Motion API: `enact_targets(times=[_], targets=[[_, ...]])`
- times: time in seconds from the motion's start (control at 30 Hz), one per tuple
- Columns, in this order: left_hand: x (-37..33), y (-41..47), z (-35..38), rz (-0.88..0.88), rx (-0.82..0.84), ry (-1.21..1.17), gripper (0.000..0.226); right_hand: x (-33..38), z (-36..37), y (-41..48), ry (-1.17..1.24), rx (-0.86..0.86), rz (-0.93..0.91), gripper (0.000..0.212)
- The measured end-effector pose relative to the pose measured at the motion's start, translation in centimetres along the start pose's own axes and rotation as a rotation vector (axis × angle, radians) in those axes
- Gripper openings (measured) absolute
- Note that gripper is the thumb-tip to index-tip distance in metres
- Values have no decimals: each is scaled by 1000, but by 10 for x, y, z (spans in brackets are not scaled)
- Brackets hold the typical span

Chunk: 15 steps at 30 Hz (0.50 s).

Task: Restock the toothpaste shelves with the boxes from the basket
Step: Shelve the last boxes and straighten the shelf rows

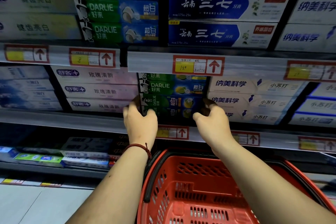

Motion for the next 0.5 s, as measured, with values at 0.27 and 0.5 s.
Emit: enact_targets(times=[0.27,0.5], targets=[[-12,3,1,38,37,-54,50,6,-5,-4,36,-30,1,60],[-12,3,-6,40,-3,-106,50,5,-6,0,36,-29,14,46]])
Point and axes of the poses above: each hand's wrist, its own y-axis towards the middle knuckle, its own z-axis out of the palm, x = y × z, the point moved 7 cm from there along y, towards the middle knuckle, and after that the axes turned 15 degrees about x, right-handed, at the moved point
